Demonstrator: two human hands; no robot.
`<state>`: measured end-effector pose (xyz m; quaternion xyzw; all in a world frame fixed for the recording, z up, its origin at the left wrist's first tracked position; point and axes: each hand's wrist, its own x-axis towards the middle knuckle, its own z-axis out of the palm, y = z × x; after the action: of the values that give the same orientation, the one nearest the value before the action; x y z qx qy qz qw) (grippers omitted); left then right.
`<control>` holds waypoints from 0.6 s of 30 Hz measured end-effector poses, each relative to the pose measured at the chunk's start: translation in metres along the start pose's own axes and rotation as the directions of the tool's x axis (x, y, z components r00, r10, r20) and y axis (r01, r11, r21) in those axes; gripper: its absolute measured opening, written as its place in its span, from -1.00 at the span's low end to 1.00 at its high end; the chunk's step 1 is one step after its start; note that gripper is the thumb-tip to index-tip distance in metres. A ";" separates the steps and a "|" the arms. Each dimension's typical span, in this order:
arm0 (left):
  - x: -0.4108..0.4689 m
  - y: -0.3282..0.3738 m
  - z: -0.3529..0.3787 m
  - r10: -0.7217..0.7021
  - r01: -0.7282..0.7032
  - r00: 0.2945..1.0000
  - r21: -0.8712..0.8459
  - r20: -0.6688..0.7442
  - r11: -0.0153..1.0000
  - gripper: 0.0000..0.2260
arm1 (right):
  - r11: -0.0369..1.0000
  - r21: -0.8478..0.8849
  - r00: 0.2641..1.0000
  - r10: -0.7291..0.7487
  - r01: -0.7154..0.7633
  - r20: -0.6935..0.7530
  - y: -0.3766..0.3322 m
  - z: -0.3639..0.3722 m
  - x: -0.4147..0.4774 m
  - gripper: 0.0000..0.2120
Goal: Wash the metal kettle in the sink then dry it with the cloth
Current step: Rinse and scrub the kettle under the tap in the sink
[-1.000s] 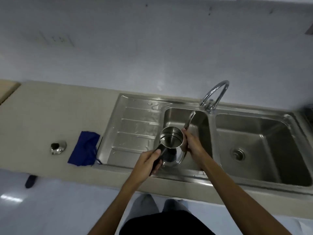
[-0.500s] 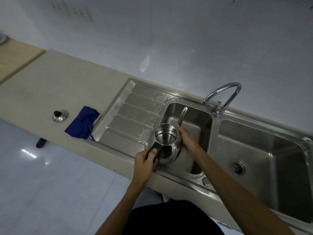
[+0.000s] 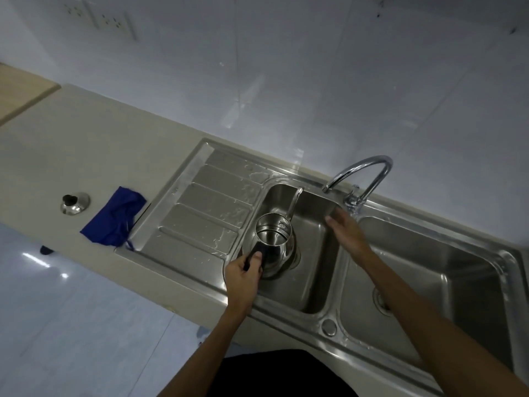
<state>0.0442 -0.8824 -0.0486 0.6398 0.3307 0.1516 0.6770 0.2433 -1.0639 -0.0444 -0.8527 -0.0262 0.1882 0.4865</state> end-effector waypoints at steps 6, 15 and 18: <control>0.029 -0.010 0.041 -0.017 0.017 1.000 0.036 -0.011 0.999 -0.63 | 0.886 -0.430 0.985 -0.158 0.173 0.069 0.018 -0.039 0.051 -0.32; 0.063 -0.005 0.089 -0.007 0.005 0.999 0.063 0.032 0.998 -0.67 | 0.727 -0.646 0.972 -0.151 0.232 0.180 0.029 -0.041 0.074 -0.22; 0.069 -0.002 0.100 -0.013 0.009 0.999 0.082 0.050 0.997 -0.70 | 0.692 -0.676 0.968 -0.178 0.251 0.177 0.035 -0.042 0.078 -0.19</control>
<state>0.1590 -0.9160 -0.0720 0.6688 0.3229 0.1181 0.6591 0.3255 -1.0986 -0.0777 -0.9533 -0.2178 0.1476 0.1485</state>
